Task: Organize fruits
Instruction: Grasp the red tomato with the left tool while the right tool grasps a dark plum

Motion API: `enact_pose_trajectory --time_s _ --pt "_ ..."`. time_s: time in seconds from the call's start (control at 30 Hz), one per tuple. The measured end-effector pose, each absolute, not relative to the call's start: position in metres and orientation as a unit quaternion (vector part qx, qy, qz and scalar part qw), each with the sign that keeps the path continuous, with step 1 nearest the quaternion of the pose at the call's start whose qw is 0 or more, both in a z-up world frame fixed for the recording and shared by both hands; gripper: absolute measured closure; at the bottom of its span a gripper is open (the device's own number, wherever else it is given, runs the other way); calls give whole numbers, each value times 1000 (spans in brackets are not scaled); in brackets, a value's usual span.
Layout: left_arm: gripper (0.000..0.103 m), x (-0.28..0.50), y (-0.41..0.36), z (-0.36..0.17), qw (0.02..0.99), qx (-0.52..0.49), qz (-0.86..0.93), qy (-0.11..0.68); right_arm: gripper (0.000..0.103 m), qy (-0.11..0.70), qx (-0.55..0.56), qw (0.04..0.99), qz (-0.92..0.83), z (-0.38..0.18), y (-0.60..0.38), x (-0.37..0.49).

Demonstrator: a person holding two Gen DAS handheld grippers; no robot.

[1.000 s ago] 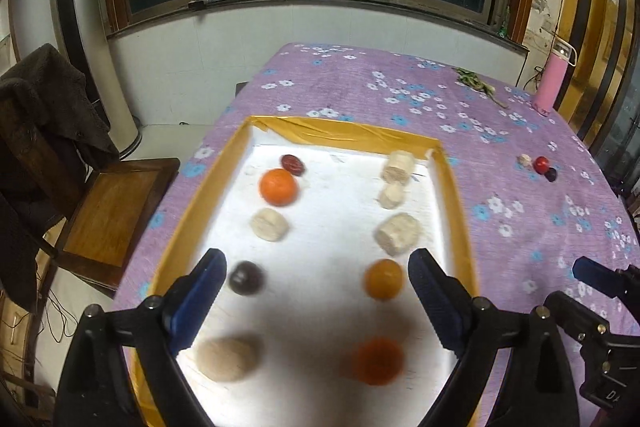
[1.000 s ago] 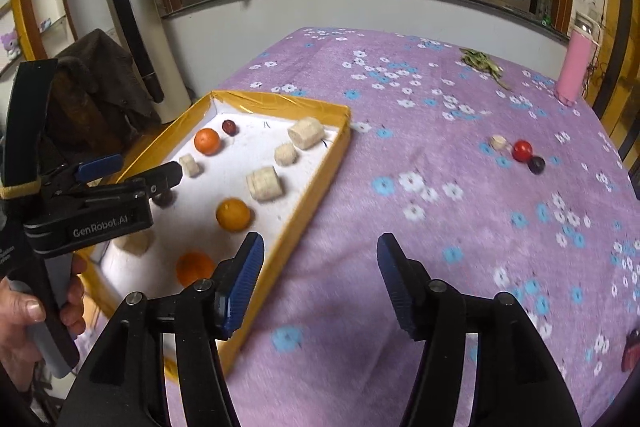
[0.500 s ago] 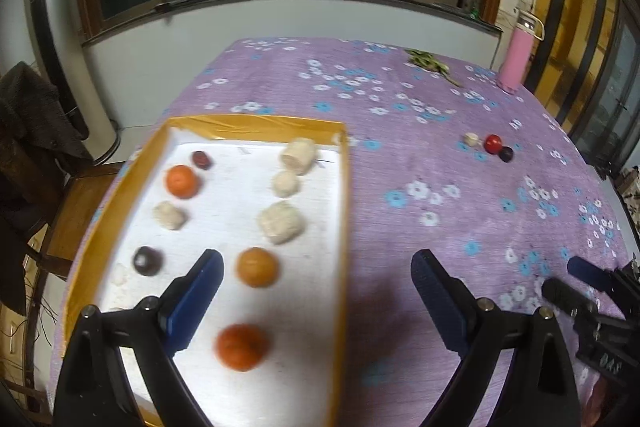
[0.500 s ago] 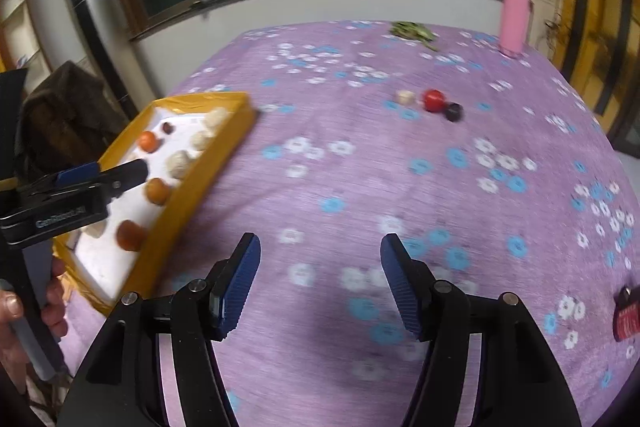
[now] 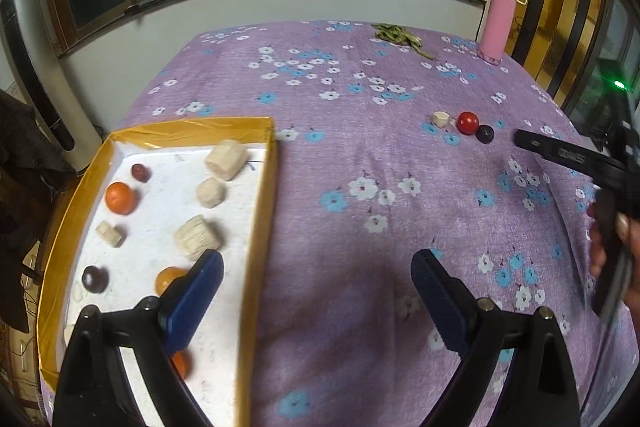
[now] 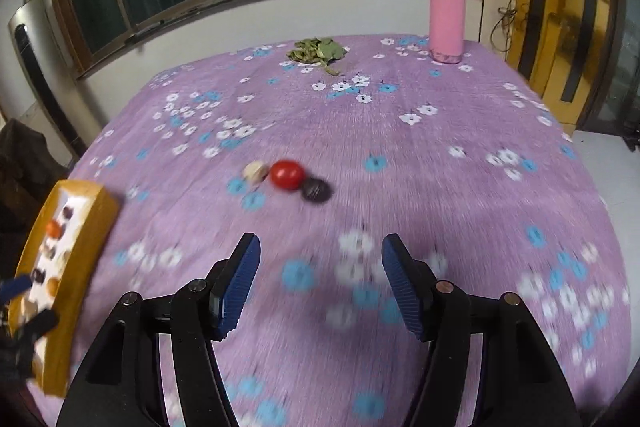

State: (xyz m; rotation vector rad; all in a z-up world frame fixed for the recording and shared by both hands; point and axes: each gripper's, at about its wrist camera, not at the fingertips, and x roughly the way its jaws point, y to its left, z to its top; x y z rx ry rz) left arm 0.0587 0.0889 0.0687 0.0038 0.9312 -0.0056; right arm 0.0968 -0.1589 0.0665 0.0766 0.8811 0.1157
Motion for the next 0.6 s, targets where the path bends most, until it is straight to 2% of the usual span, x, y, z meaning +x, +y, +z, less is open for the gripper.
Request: enact_pose_trajectory --time_s 0.23,0.37,0.4,0.6 --pt "7 87 66 69 890 14 -11 455 42 439 -4 894 88 39 -144 138" --pt "7 110 42 72 892 28 -23 451 76 454 7 884 112 27 -146 148" --pt "7 117 34 72 892 32 -27 450 82 450 3 887 103 26 -148 147" --pt "7 165 -14 63 883 34 -65 464 83 431 55 896 93 39 -179 124"
